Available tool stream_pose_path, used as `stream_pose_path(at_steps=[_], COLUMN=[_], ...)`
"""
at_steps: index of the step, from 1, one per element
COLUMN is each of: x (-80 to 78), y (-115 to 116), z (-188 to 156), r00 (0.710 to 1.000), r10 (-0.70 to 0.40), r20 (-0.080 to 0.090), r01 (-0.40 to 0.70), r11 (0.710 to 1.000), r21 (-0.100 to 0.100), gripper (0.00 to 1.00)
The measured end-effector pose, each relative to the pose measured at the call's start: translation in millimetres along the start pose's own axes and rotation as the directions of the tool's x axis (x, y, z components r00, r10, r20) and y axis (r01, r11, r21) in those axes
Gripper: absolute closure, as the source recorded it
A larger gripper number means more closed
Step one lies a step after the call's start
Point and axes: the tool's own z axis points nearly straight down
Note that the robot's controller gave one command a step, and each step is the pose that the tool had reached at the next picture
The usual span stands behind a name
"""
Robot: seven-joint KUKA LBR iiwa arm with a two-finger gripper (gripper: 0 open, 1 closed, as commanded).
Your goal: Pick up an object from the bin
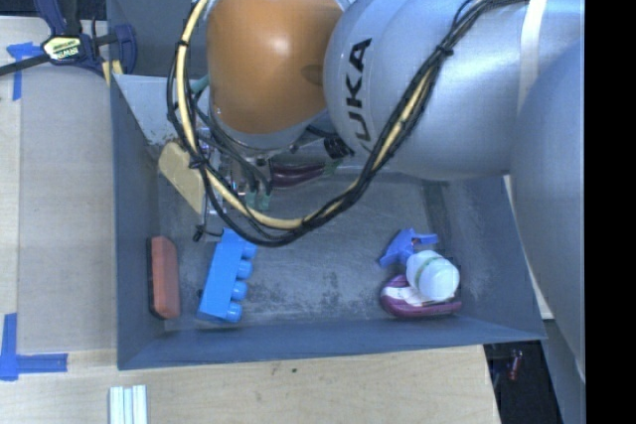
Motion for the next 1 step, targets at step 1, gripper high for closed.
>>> stream_pose_path(at_steps=[1], x=[-1.9], y=[-1.6], z=[-5.0], r00=[1.000], r10=[0.005], r20=[0.008], r01=[-0.005], r11=[1.000], r21=[-0.002], gripper=[0.00])
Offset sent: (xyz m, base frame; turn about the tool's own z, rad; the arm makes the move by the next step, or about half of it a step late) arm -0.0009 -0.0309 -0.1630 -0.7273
